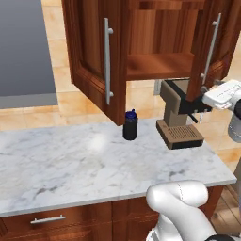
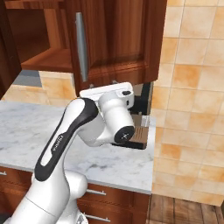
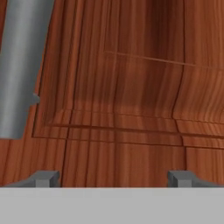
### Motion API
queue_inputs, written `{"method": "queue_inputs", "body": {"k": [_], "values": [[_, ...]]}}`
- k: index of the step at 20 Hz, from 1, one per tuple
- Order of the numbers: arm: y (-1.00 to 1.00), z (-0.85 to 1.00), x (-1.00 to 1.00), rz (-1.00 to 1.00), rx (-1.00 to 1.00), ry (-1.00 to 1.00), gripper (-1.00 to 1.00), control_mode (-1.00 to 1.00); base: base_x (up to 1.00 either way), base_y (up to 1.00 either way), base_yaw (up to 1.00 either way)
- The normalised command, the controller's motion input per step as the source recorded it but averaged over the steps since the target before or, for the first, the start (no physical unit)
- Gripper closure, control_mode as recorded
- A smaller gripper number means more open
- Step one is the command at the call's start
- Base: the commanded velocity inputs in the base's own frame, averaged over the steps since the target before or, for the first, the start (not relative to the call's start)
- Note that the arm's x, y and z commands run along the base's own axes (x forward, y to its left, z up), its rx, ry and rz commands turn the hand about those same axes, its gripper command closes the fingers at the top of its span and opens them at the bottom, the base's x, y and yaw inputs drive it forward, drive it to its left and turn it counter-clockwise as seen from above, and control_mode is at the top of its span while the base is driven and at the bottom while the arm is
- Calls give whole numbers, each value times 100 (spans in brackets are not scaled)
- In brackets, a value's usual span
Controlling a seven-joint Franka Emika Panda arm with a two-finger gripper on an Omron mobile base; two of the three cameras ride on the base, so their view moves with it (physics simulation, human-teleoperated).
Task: Close all open cabinet doors.
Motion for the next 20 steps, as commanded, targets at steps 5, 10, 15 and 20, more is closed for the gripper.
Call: {"method": "queue_inputs", "body": {"k": [5,10,15,20], "values": [[39,6,33,-22,-1,0,-100,-100,0,0,0],[31,5,35,-18,0,0,-100,-100,0,0,0],[26,10,34,-17,0,-2,-100,-100,0,0,0],[10,10,33,-11,0,-1,-100,-100,0,0,0]]}}
